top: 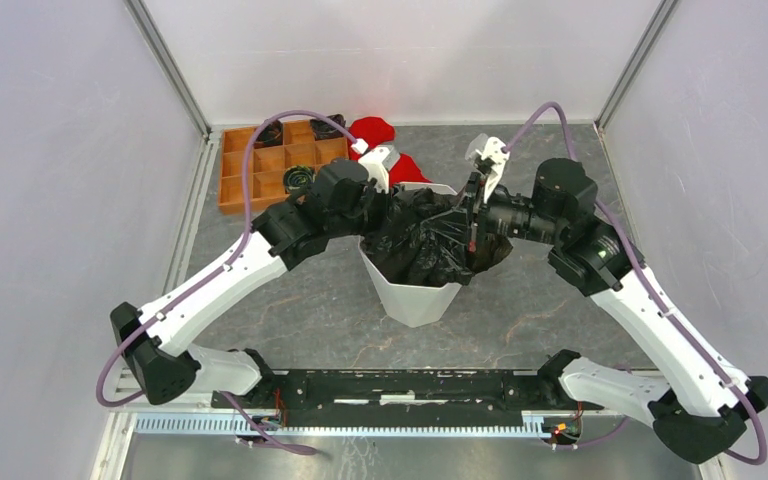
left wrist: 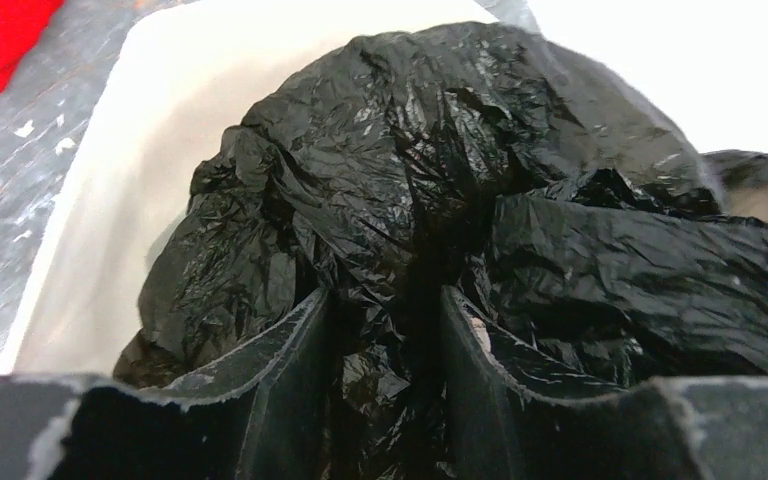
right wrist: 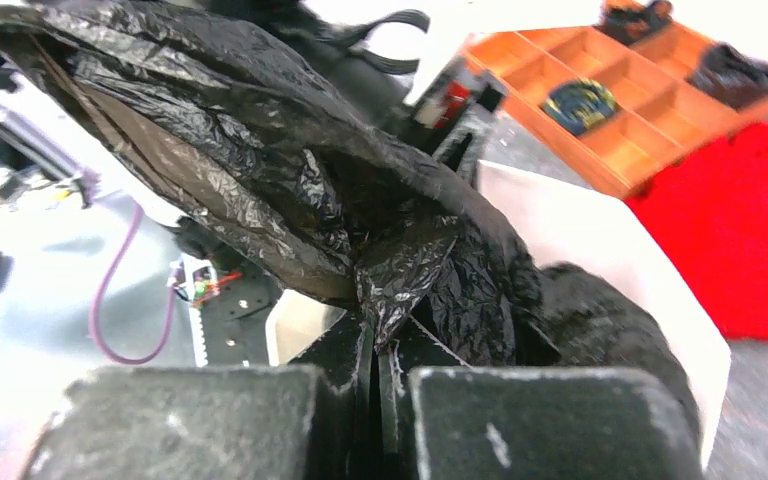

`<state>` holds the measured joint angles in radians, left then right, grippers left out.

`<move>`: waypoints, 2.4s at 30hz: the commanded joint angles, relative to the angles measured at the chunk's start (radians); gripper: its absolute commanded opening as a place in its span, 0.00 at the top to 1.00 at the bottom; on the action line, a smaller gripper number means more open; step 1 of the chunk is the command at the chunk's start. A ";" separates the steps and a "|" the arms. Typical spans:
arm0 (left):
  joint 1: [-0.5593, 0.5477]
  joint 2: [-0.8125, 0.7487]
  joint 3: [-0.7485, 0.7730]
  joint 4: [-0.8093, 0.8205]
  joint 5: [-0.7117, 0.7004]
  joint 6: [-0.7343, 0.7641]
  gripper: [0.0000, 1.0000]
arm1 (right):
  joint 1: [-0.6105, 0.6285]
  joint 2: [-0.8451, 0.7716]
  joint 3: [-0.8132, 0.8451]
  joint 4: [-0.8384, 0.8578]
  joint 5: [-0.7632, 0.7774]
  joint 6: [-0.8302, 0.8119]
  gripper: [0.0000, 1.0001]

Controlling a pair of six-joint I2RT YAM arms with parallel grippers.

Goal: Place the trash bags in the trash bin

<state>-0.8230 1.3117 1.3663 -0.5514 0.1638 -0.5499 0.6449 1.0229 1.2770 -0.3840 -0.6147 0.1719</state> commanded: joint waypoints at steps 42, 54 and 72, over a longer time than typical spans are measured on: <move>-0.002 -0.456 -0.292 0.004 -0.276 -0.116 0.12 | 0.225 0.494 0.245 -0.360 0.705 0.049 1.00; 0.057 -0.105 -0.080 0.036 -0.391 0.070 0.47 | 0.159 0.201 0.101 -0.122 0.768 0.158 1.00; 0.114 -0.258 0.152 -0.335 -0.398 -0.012 0.10 | 0.147 0.123 0.092 -0.059 0.617 0.159 1.00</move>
<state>-0.7090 1.1538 1.4288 -0.7319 -0.2119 -0.4850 0.7959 1.1824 1.3766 -0.4839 0.0326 0.3668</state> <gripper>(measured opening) 0.882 0.006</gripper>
